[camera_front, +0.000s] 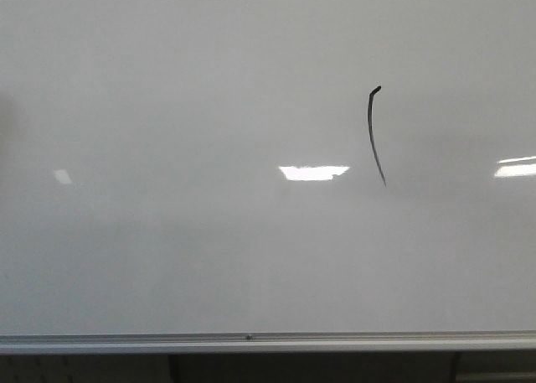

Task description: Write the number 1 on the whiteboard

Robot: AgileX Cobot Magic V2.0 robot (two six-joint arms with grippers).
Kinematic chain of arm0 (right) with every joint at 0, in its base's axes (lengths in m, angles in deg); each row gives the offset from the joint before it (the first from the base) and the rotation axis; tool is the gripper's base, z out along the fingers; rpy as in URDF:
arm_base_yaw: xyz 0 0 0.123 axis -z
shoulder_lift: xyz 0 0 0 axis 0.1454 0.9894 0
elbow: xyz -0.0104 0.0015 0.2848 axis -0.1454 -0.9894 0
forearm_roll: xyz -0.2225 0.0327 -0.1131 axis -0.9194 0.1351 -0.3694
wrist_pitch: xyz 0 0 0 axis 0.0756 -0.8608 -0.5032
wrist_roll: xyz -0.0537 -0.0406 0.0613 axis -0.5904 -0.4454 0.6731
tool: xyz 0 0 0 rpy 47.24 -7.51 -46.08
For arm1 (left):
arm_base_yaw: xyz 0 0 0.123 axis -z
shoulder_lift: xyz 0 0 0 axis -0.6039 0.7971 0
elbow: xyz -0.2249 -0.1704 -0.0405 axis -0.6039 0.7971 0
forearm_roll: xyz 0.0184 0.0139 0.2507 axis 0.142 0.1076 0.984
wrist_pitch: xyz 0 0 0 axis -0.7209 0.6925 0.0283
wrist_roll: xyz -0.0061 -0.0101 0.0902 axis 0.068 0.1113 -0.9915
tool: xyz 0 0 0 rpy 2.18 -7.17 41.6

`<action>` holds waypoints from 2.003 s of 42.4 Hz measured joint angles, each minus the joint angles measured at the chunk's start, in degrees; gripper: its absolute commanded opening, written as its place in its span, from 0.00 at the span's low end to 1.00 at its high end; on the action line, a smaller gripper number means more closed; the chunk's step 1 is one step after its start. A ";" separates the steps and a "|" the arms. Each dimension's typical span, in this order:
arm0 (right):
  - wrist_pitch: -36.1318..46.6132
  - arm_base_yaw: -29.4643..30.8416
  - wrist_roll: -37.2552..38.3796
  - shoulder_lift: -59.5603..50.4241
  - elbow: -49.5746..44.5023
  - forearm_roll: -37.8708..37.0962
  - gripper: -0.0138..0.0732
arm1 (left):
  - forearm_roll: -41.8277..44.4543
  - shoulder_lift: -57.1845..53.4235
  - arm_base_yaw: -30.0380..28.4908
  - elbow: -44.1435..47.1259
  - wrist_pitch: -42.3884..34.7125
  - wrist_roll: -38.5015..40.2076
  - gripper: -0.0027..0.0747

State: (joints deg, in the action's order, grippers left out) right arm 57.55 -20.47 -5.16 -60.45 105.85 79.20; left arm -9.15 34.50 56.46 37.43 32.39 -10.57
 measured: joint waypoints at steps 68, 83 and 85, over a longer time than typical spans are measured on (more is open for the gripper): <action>-1.35 0.00 0.10 -0.03 0.00 0.00 0.09 | 0.00 -18.88 -19.57 21.92 -7.52 2.88 0.01; -1.35 0.00 0.10 -0.03 0.00 0.00 0.09 | 0.00 -18.88 -19.83 21.92 -5.88 2.87 0.01; -1.35 0.00 0.10 -0.03 0.00 0.00 0.09 | 0.00 -18.88 -19.83 21.92 -5.88 2.87 0.01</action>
State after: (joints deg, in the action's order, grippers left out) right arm 56.20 -20.47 -5.06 -60.48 105.85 79.20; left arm -9.15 15.62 36.64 59.35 26.51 -7.71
